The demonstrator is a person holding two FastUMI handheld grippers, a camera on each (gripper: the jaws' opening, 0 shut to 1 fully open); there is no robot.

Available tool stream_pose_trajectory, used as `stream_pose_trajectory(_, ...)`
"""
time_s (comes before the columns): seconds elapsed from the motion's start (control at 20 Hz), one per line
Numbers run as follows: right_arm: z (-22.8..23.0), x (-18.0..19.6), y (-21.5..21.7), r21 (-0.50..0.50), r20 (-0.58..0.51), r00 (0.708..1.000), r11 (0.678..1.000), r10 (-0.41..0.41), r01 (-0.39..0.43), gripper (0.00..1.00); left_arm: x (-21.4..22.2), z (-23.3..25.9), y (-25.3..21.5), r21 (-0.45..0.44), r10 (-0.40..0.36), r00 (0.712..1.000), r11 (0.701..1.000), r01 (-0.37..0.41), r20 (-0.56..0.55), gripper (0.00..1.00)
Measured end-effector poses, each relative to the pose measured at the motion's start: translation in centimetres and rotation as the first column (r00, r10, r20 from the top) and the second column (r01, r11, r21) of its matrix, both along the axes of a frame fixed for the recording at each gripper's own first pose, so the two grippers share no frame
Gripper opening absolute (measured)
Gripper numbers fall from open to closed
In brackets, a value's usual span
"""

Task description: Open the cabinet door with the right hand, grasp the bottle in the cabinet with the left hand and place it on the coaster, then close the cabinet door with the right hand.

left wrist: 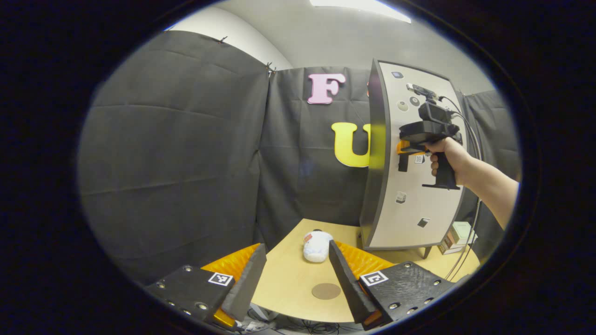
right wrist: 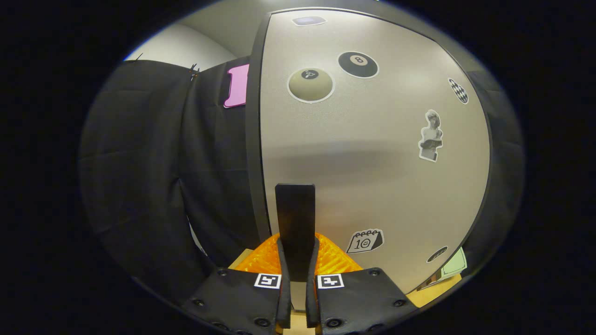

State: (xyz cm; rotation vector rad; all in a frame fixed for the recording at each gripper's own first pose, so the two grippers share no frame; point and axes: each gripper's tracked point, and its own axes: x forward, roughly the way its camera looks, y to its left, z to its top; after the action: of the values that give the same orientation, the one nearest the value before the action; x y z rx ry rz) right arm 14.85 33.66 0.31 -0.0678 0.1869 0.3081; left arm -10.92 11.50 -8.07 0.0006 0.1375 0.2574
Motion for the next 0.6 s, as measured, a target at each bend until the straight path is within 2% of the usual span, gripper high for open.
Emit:
stream_pose_trajectory(0.05, -0.3, 0.0, 0.1, 0.0, 0.005, 1.0, 1.0, 0.009, -0.009, 0.07, 0.0, -0.2, -0.5, 0.0, 0.0, 1.0, 1.0, 0.0, -0.003, 0.83)
stream_pose_trajectory(0.35, -0.2, -1.2, -0.4, 0.003, 0.009, 0.995, 0.995, 0.099, -0.099, 0.09, 0.8, 0.6, -2.5, 0.023, -0.038, 0.999, 0.999, 0.039, -0.011, 0.82)
stream_pose_trajectory(0.5, -0.2, -1.7, -0.9, 0.0, 0.015, 0.987, 0.988, 0.157, -0.157, 0.1, 0.6, 1.1, -3.1, 0.076, -0.039, 0.999, 0.996, 0.039, -0.006, 0.83)
stream_pose_trajectory(0.6, -0.3, -1.8, -1.1, -0.004, 0.017, 0.981, 0.982, 0.191, -0.191, 0.09, 0.3, 1.2, -3.7, 0.073, -0.032, 0.999, 0.997, 0.033, -0.01, 0.84)
